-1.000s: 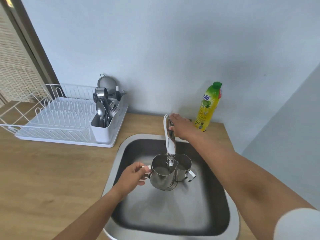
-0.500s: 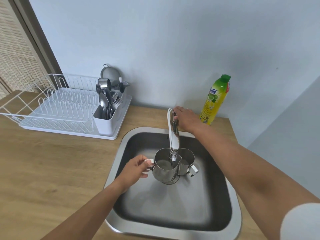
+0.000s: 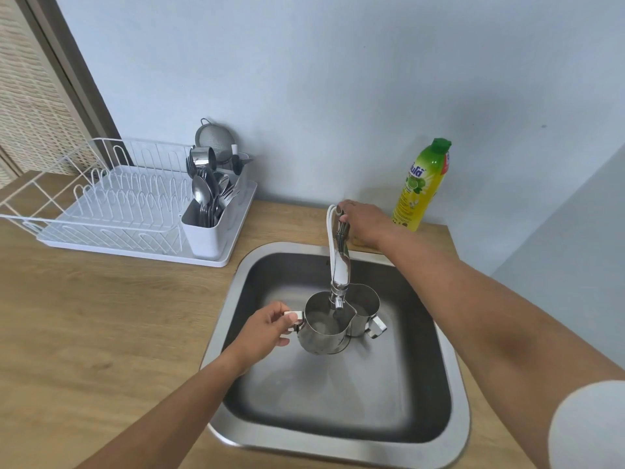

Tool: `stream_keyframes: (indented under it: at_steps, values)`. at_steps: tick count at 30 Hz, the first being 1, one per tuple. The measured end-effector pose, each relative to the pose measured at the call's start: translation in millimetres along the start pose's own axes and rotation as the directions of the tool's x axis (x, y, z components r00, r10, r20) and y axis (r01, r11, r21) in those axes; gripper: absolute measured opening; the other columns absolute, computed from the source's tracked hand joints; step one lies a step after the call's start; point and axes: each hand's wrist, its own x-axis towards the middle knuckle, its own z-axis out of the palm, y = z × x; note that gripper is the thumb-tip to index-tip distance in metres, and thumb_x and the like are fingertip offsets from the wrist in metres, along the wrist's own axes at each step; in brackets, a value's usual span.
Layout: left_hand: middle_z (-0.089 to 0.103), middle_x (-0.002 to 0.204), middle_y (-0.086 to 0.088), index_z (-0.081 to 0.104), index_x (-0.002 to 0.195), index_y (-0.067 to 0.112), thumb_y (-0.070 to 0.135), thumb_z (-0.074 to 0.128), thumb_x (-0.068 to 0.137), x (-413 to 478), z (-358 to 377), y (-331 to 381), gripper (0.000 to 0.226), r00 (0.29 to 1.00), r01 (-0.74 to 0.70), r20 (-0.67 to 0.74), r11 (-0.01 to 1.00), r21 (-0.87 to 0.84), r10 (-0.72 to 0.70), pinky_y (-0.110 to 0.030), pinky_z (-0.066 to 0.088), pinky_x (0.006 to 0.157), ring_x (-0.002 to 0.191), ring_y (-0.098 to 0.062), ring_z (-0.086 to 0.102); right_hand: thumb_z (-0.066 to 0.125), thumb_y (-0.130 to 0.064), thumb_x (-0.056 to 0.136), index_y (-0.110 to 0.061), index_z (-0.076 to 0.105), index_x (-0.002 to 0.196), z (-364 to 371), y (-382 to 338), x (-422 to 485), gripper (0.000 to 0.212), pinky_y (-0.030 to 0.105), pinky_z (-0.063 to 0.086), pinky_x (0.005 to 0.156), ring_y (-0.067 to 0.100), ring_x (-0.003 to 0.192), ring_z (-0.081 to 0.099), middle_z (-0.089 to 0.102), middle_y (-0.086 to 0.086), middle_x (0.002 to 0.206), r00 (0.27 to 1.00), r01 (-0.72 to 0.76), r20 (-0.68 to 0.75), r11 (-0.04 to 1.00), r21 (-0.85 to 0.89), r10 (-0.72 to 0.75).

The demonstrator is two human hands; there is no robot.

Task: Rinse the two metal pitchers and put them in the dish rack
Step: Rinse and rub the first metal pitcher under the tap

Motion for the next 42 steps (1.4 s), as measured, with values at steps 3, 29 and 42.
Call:
stream_keyframes:
  at_steps: [3,29,42]
  values:
    - [0.07,0.102,-0.011,0.058,0.087,0.01,0.025,0.059,0.096,0.1,0.6,-1.4,0.018,1.0,0.0,0.007,1.0,-0.012,0.0,-0.031,0.059,0.079,0.093,-0.02,0.066,0.043,-0.018,0.104,-0.011,0.048,0.136,-2.2,0.3,1.2,0.033,0.035,0.041,0.09,0.031,0.123,0.055,0.052,0.007,0.144,1.0,-0.011,0.022,1.0,0.017,0.011]
    - [0.075,0.108,-0.008,0.053,0.093,0.006,0.023,0.051,0.101,-10.0,25.1,-15.6,0.019,0.966,0.24,0.164,0.927,-0.289,-0.199,-0.039,0.062,0.073,0.098,-0.039,0.071,0.087,-0.026,0.071,-0.035,0.037,0.14,95.1,-58.3,-204.9,0.086,0.025,0.044,0.095,0.013,0.119,0.055,0.056,-0.014,0.126,0.901,-0.431,0.347,0.474,0.768,0.259]
    - [0.067,0.122,0.012,0.053,0.081,0.011,0.008,0.057,0.097,-1.3,11.6,4.9,0.017,0.994,-0.036,0.099,0.995,-0.088,0.045,-0.029,0.053,0.078,0.083,-0.011,0.059,0.085,-0.001,0.066,-0.055,0.039,0.119,102.3,-65.3,-188.0,0.088,0.022,0.052,0.089,0.009,0.111,0.062,0.06,-0.018,0.118,0.923,-0.312,0.171,0.412,0.856,0.344]
